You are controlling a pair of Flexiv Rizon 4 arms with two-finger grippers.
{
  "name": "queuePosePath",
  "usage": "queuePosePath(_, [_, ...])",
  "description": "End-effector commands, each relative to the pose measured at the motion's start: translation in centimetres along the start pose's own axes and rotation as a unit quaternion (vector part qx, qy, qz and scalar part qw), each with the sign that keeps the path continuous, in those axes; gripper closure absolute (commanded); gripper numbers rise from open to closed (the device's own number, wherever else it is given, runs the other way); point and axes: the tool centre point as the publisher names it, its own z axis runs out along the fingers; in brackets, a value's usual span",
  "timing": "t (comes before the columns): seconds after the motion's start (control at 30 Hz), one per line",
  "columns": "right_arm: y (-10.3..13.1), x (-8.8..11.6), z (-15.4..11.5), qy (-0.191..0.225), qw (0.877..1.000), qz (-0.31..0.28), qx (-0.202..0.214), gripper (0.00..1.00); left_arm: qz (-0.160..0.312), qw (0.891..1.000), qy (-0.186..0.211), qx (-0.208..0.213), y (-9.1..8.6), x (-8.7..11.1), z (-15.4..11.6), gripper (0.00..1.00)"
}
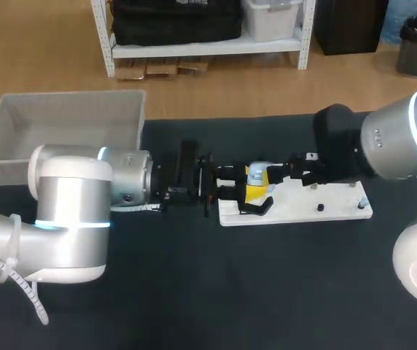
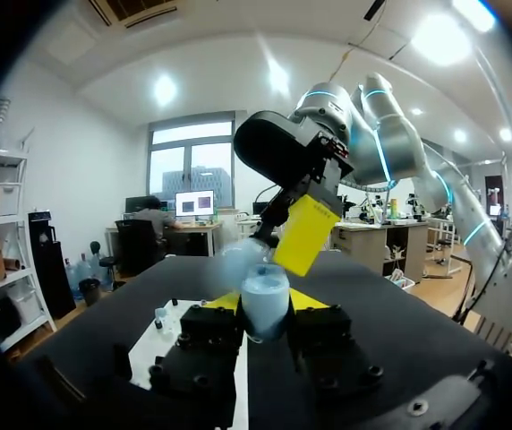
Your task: Pick up each earbud case from the left stands, insert the matching earbuds, close the lid, and place the case in the box.
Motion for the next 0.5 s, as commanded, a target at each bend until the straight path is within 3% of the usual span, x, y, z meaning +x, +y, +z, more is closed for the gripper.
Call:
queuePosePath(0.03, [0.1,-0.3,-1.0,-0.013,1.0,-0.001,0.02,0.0,0.001,1.0,-0.001,-0.002,-0.1,0.1,0.0,1.0])
queuePosePath(0.33, [-1.2,-3.1,-4.4,-0.04,0.997,-0.043,0.051,0.0,0.001,1.0,-0.001,-0.002,-0.1,0.1,0.0,1.0])
queuePosePath(0.5, [-3.9,-3.3,-5.9,-0.022,0.989,-0.09,0.119,0.0,-0.007,1.0,-0.008,0.002,-0.2,0.3,0.0,1.0])
